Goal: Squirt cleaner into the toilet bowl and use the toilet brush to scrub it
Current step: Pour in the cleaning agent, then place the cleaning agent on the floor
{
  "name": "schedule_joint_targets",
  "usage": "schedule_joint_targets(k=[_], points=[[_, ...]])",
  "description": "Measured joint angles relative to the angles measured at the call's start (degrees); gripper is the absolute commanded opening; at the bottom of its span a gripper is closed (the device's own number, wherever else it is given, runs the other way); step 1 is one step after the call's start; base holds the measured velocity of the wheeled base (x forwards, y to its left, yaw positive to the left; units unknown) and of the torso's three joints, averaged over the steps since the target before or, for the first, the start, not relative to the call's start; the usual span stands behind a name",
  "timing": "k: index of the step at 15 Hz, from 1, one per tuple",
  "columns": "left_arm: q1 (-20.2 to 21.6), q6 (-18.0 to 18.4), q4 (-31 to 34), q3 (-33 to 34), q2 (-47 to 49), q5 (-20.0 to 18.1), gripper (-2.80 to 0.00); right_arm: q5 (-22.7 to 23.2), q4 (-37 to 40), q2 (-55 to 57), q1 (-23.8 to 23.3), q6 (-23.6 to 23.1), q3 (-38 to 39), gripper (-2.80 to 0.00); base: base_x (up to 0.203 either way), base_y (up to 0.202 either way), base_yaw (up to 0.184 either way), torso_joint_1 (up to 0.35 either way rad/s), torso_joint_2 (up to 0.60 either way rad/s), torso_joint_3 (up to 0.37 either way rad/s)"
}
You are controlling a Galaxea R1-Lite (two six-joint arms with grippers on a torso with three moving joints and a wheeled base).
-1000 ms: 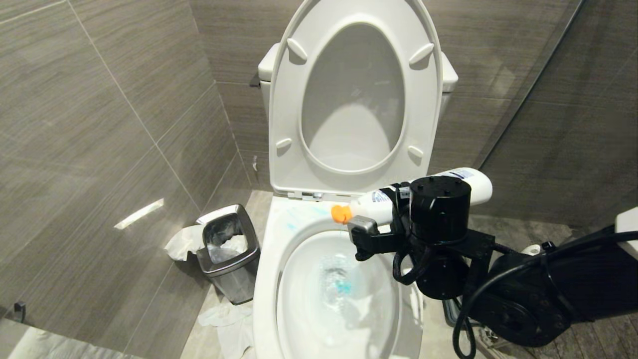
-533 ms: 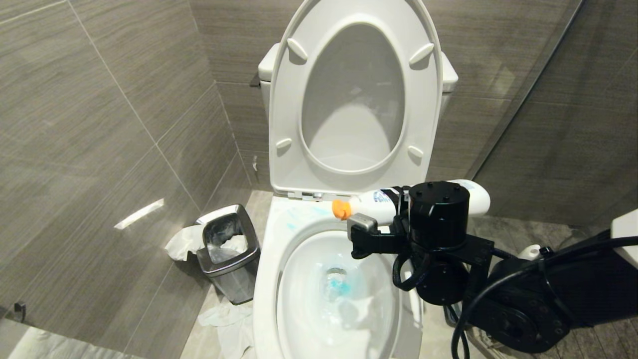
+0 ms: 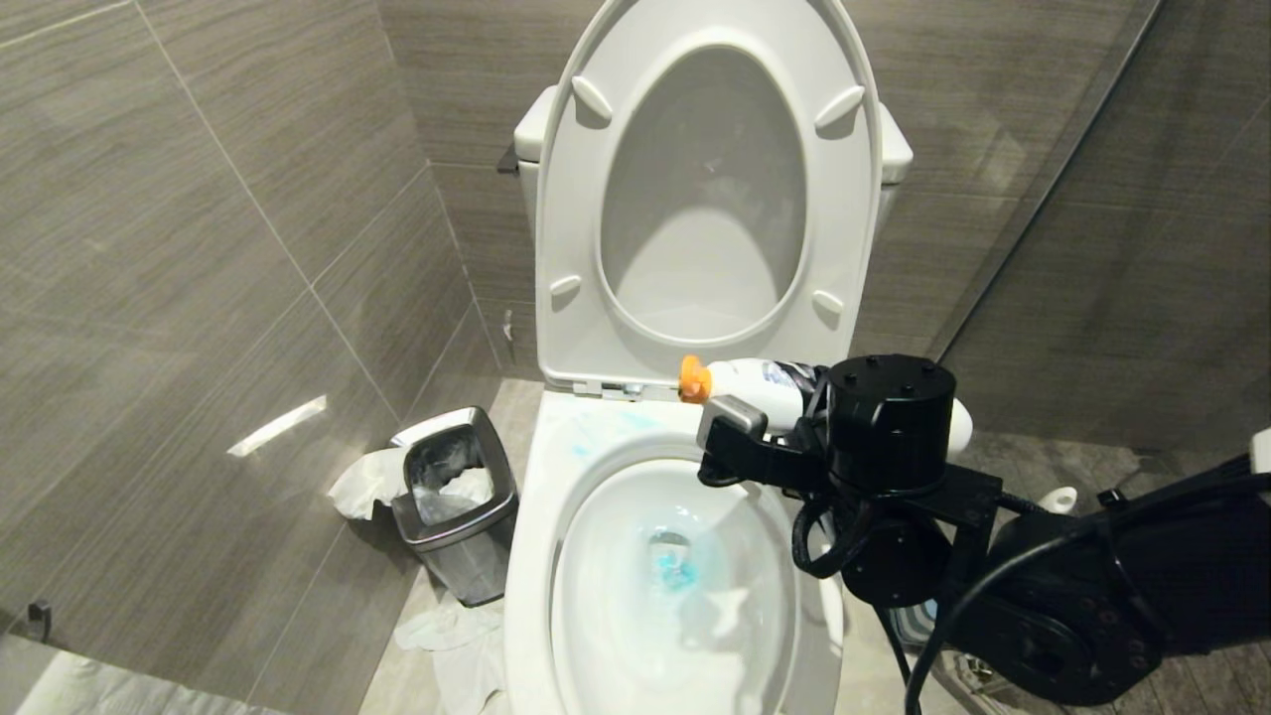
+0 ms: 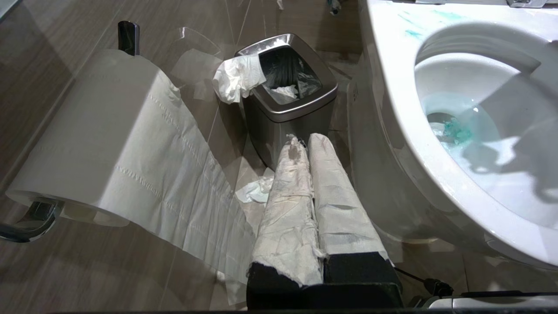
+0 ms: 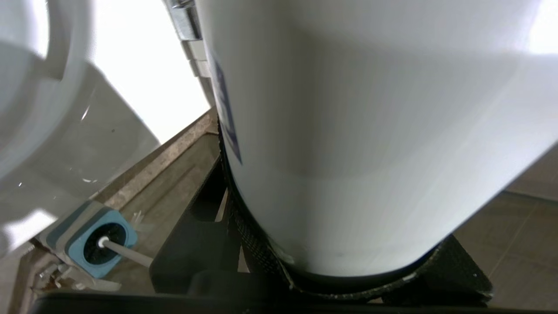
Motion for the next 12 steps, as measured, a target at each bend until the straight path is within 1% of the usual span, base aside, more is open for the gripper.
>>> schedule_joint_targets(k=[3,5,6,7,9,10,12], points=[[0.1,0.0,0.0,0.0,0.0,0.0,-2.8,0.0,1.9,-1.9,-0.5,1.8,-0.9,-2.8,0.0,0.0,0.0,0.0,0.0,0.0],[0.0,0.0,0.0,0.0,0.0,0.0,-2.8,0.4,6.6,-3.5,-0.6,5.9,-1.6,-2.8,0.0,0.0,0.0,0.0,0.0,0.0],[0.0,0.0,0.0,0.0,0.0,0.0,-2.8,1.0,10.1,-4.1,-0.6,9.7,-2.4,-2.8,0.0,0.0,0.0,0.0,0.0,0.0],[0.0,0.0,0.0,0.0,0.0,0.0,-2.8,1.9,13.8,-4.6,-0.6,14.5,-3.6,-2.8,0.0,0.0,0.0,0.0,0.0,0.0],[0.0,0.0,0.0,0.0,0.0,0.0,-2.8,3.7,20.9,-5.2,-0.5,25.3,-6.1,-2.8,0.0,0.0,0.0,0.0,0.0,0.0],[0.1,0.0,0.0,0.0,0.0,0.0,-2.8,5.3,23.2,-5.4,-0.5,30.6,-7.0,-2.8,0.0,0.0,0.0,0.0,0.0,0.0],[0.0,0.0,0.0,0.0,0.0,0.0,-2.8,8.9,24.5,-5.8,-0.6,41.8,-7.8,-2.8,0.0,0.0,0.0,0.0,0.0,0.0]])
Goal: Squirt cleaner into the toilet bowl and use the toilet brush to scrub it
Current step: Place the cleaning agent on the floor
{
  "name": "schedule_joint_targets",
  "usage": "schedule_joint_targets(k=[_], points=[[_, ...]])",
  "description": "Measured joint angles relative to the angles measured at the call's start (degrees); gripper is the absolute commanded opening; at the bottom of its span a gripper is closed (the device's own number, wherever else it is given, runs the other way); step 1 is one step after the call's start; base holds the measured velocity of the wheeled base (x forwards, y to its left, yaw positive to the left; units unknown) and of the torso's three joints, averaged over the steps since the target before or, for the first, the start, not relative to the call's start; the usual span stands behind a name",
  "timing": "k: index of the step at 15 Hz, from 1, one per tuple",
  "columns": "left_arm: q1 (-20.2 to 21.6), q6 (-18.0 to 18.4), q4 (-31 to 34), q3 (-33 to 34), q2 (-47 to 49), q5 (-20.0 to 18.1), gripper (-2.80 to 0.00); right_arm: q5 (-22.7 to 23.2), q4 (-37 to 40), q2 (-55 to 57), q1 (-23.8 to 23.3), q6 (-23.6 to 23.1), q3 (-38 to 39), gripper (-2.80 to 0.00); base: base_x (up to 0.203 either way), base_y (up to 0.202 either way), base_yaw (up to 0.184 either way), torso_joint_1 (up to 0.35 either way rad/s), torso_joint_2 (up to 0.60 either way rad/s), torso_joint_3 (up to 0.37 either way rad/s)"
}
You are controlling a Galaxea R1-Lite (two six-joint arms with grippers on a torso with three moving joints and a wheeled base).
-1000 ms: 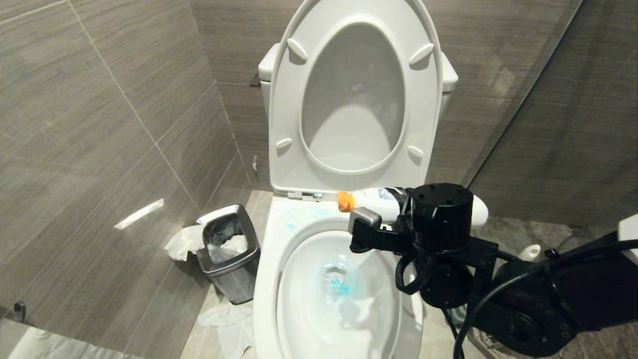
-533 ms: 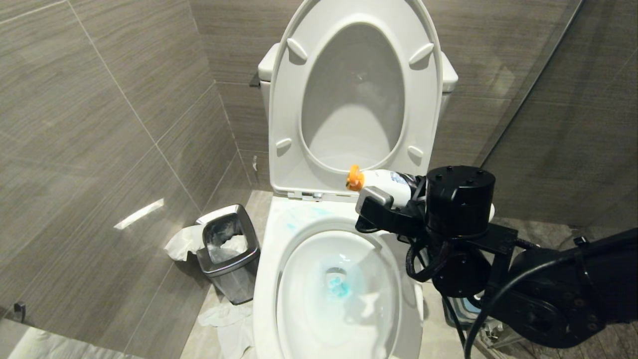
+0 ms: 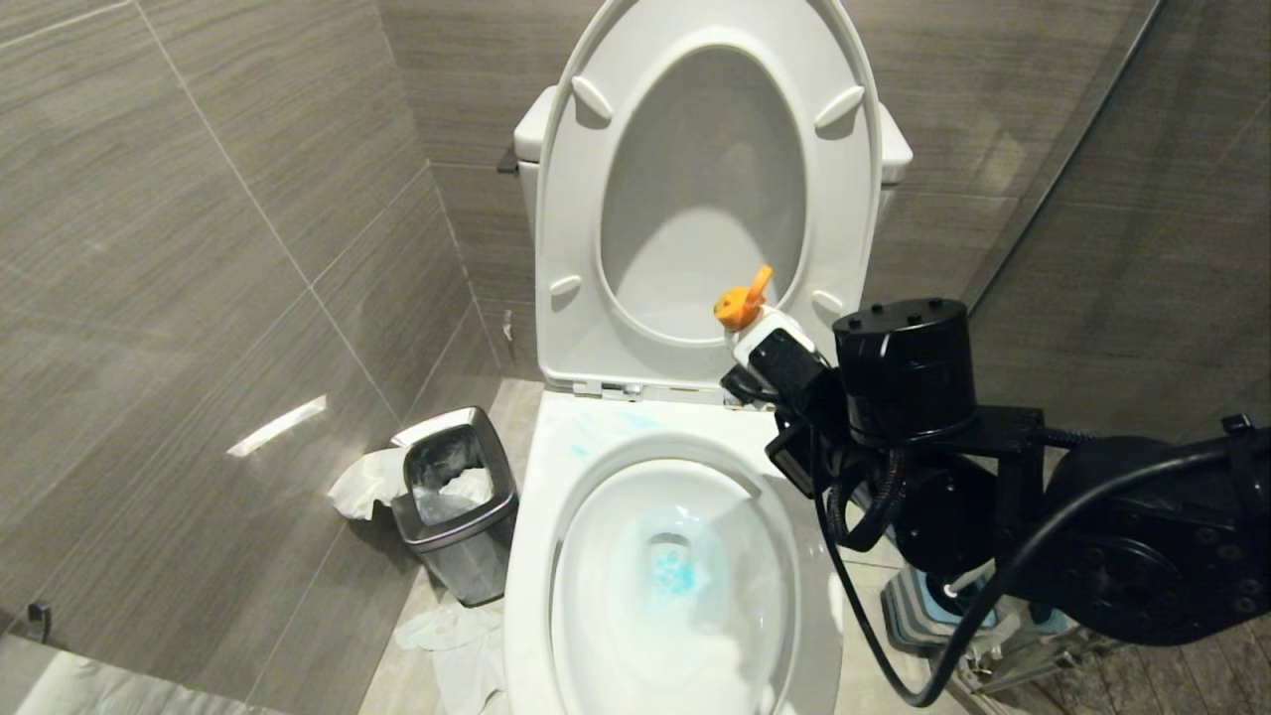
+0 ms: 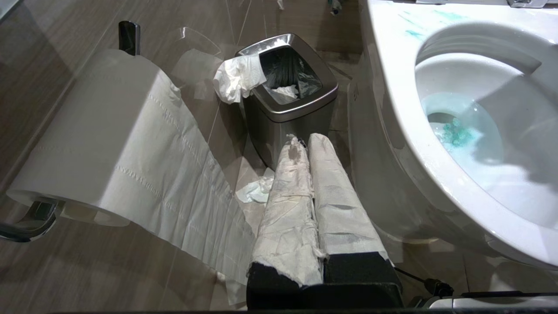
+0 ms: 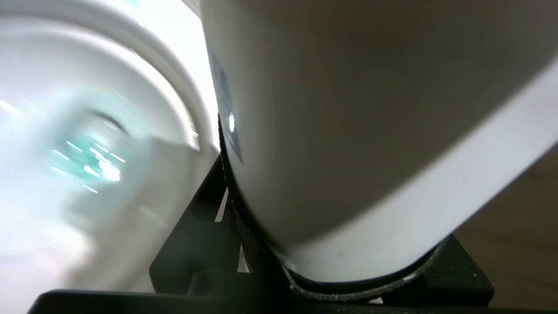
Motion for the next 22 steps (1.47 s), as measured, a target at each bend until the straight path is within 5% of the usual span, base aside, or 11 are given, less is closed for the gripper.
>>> schedule_joint_targets(k=[4,7,12,22], points=[[0.0,0.0,0.0,0.0,0.0,0.0,-2.8,6.1,0.3,-3.3,-1.8,19.7,2.3,-2.8,0.0,0.0,0.0,0.0,0.0,0.0],[0.0,0.0,0.0,0.0,0.0,0.0,-2.8,11.4,0.2,-8.0,-5.4,27.1,6.8,-2.8,0.0,0.0,0.0,0.0,0.0,0.0],[0.0,0.0,0.0,0.0,0.0,0.0,-2.8,22.5,-0.1,-16.9,-12.8,27.9,13.8,-2.8,0.0,0.0,0.0,0.0,0.0,0.0],[0.0,0.0,0.0,0.0,0.0,0.0,-2.8,23.3,-0.2,-24.9,-20.9,27.9,19.9,-2.8,0.0,0.0,0.0,0.0,0.0,0.0]])
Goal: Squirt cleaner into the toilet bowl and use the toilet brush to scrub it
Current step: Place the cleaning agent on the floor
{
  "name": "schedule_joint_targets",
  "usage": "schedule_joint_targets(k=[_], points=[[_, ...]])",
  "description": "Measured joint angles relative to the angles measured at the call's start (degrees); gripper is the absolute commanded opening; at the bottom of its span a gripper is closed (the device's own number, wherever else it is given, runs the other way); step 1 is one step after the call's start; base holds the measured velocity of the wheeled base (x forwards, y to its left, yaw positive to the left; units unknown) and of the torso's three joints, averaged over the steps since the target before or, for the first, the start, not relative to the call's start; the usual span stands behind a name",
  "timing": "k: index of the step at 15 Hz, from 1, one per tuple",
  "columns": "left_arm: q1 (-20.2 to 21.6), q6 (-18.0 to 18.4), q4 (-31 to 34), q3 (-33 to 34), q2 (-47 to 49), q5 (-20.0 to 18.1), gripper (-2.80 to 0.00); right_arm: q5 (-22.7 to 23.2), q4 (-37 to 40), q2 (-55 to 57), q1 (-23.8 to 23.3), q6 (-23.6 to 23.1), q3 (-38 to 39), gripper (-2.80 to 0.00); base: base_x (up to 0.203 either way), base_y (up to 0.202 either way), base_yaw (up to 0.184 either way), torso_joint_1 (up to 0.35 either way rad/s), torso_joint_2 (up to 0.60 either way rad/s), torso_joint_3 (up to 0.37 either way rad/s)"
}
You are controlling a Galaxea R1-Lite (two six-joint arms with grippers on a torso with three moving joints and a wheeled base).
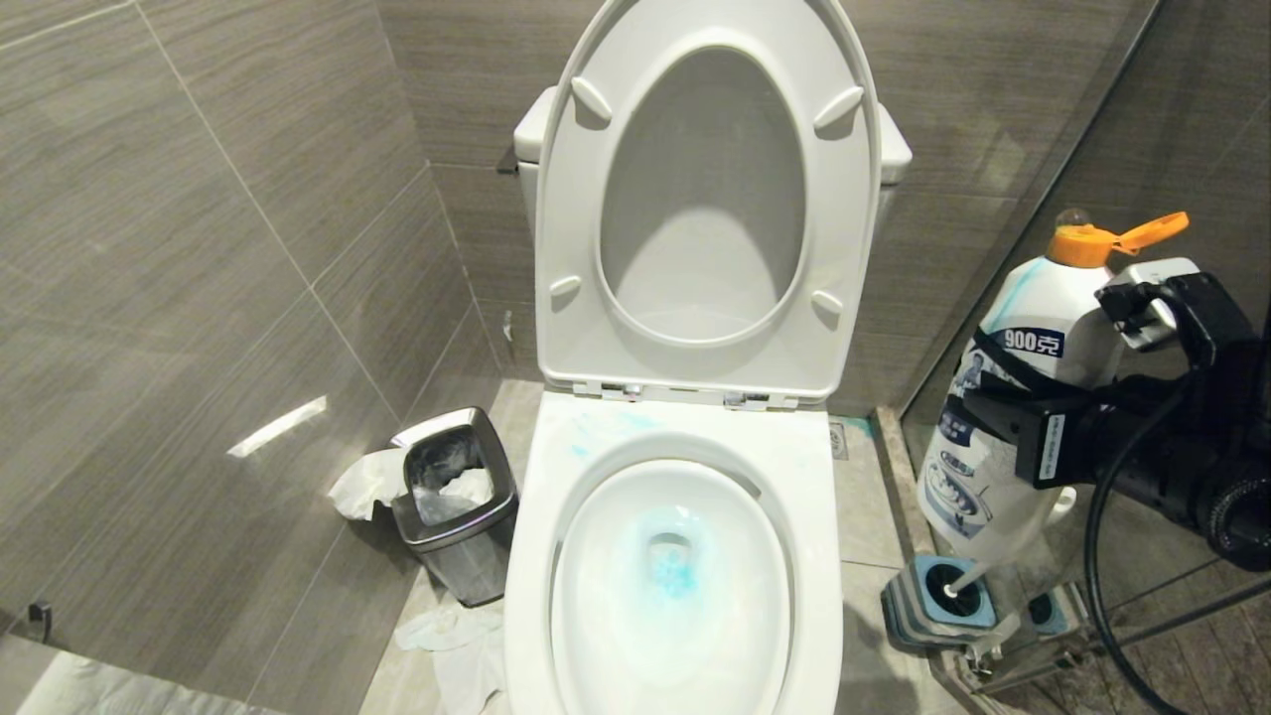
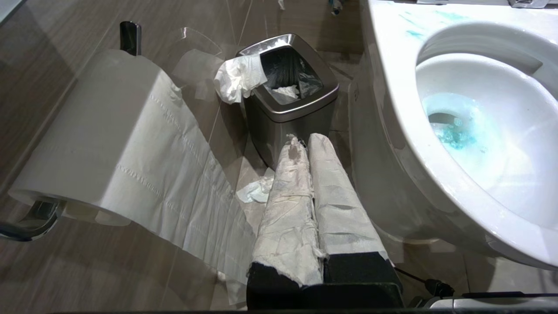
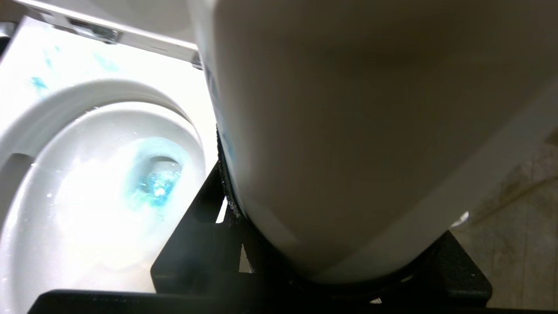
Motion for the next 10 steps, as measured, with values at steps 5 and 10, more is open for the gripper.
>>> schedule_joint_targets(k=[5,10], points=[[0.0,0.0,0.0,0.0,0.0,0.0,-2.8,-0.1,-16.9,6.1,-5.5,0.0,4.7,-2.8,0.0,0.0,0.0,0.0,0.0,0.0],[0.0,0.0,0.0,0.0,0.0,0.0,-2.8,0.0,-38.6,16.5,-11.3,0.0,7.6,-2.8,0.0,0.0,0.0,0.0,0.0,0.0]])
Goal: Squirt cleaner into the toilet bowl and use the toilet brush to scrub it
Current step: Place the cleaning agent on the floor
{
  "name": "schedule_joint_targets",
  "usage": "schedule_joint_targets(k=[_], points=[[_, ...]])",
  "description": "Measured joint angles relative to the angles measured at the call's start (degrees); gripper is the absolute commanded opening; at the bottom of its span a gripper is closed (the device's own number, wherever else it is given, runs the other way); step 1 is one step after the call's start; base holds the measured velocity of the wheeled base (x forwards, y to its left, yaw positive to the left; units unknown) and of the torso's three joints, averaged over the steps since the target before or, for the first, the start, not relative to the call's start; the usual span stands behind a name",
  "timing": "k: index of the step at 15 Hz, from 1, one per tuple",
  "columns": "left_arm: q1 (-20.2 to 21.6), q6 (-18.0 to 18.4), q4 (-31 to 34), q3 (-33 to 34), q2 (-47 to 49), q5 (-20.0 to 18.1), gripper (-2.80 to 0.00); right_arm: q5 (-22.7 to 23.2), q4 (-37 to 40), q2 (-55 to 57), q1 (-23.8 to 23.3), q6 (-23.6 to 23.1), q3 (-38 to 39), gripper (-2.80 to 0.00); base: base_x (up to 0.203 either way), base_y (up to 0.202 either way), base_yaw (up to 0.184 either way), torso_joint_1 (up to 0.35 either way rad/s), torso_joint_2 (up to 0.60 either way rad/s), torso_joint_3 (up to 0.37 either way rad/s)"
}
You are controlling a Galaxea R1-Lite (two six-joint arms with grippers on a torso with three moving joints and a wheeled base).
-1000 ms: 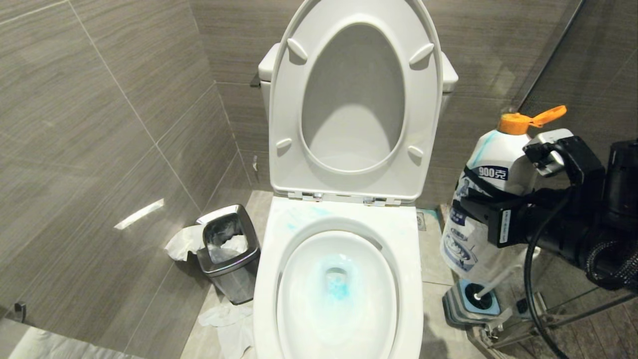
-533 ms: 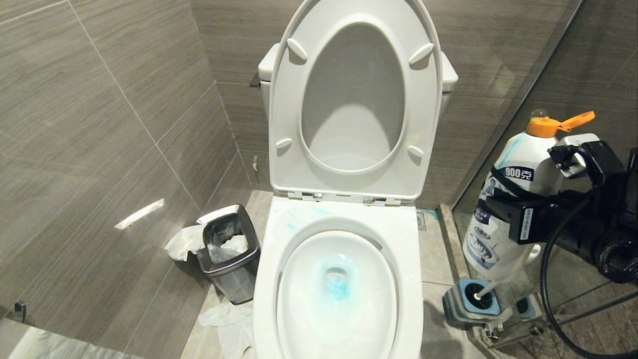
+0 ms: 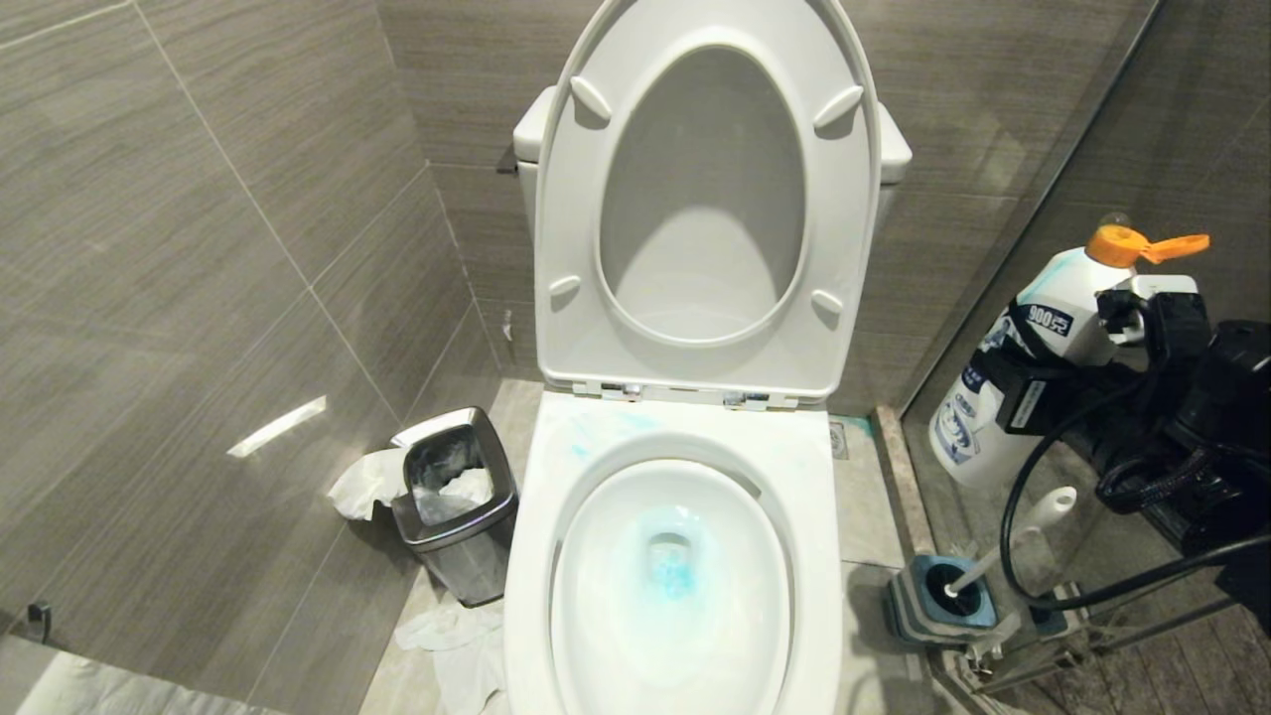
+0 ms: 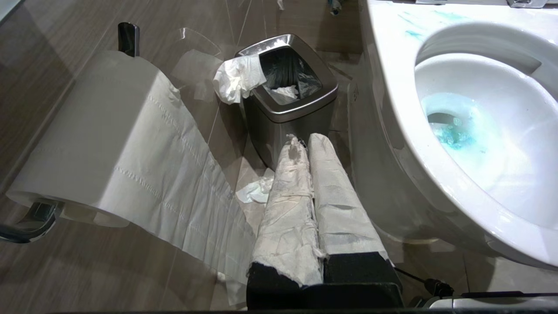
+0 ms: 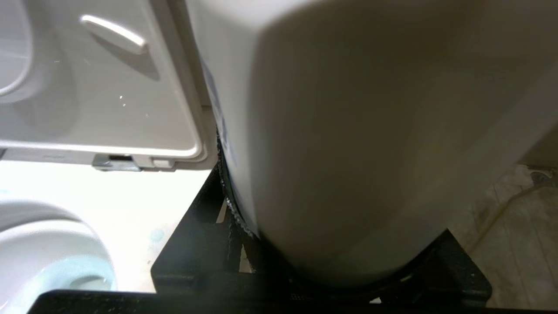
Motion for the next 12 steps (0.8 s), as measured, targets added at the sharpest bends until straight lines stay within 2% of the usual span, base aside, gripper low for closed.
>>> schedule_joint_targets(k=[5,8,12], points=[[0.1,0.0,0.0,0.0,0.0,0.0,-2.8,0.2,-11.3,9.9,-1.8,-0.8,-1.4,-2.8,0.0,0.0,0.0,0.0,0.0,0.0],[0.0,0.0,0.0,0.0,0.0,0.0,-2.8,1.4,-19.0,15.7,-1.8,-3.1,-1.6,-2.8,0.0,0.0,0.0,0.0,0.0,0.0],[0.1,0.0,0.0,0.0,0.0,0.0,-2.8,4.1,-22.0,22.4,-1.8,-3.5,-3.2,-2.8,0.0,0.0,0.0,0.0,0.0,0.0]])
